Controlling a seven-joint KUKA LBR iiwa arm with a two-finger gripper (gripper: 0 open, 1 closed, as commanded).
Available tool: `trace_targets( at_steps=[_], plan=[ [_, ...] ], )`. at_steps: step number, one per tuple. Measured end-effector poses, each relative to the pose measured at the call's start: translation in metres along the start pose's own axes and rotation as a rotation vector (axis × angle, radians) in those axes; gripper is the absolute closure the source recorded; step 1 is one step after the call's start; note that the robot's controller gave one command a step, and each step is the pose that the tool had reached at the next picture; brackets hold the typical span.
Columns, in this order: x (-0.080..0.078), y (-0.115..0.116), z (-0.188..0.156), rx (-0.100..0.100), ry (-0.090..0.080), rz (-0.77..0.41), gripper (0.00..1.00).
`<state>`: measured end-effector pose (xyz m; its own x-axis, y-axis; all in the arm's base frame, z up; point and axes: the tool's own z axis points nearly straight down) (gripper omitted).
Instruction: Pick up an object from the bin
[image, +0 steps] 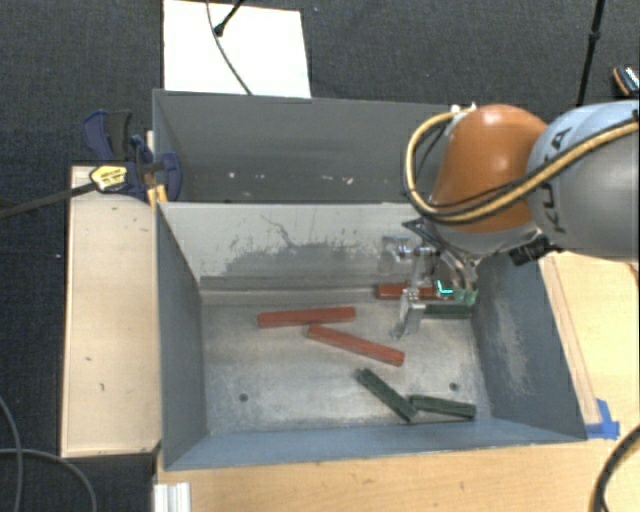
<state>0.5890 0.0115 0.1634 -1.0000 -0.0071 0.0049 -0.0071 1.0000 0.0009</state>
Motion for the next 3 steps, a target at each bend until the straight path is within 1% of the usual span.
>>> trace_targets(
  at_steps=[1,2,3],
  plan=[
    [0.032,-0.010,0.096,0.000,0.000,-0.186,0.00],
    [0.029,-0.010,0.093,0.000,-0.007,-0.185,1.00],
    [0.024,-0.001,-0.054,0.002,-0.016,-0.216,1.00]
  ],
)
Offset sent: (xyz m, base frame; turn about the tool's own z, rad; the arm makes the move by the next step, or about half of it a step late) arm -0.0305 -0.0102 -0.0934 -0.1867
